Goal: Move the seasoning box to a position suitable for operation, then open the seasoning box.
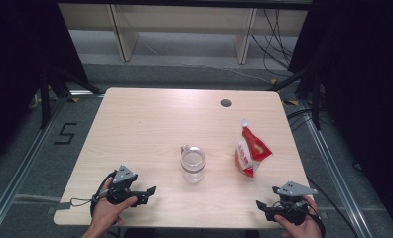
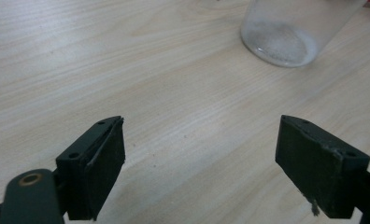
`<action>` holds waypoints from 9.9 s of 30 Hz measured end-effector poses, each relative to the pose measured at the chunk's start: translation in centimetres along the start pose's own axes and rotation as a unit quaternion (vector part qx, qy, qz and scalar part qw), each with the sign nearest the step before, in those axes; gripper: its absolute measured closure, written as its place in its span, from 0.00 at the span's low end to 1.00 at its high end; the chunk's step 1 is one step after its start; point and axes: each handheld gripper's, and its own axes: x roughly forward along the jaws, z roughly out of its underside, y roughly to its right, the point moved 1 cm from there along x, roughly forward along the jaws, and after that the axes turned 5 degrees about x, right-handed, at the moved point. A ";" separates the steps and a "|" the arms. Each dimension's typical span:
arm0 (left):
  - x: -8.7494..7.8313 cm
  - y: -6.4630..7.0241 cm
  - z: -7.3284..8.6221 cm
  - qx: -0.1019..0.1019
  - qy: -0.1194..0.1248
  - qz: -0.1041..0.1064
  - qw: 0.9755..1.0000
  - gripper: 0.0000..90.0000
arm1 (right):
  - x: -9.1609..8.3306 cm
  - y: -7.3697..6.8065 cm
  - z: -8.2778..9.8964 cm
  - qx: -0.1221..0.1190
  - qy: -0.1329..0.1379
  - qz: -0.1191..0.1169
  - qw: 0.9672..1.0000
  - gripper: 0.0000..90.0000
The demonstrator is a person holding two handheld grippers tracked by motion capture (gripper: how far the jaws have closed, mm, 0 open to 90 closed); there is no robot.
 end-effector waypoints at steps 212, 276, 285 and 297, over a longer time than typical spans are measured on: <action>5.7 3.4 -6.5 0.186 0.088 0.152 0.967 0.81 | 0.6 0.1 -0.2 -0.032 0.012 -0.019 0.999 0.27; 3.3 5.2 -9.5 0.097 0.126 0.115 0.981 0.96 | 1.0 -1.7 -1.0 -0.033 0.047 -0.049 0.997 0.34; 3.3 5.2 -9.4 0.100 0.129 0.113 0.980 0.96 | 1.1 -2.4 -2.2 -0.064 0.080 -0.060 0.993 0.50; 3.4 5.1 -9.2 0.095 0.132 0.116 0.980 0.96 | 2.8 -4.6 -4.8 -0.104 0.116 -0.071 0.985 0.70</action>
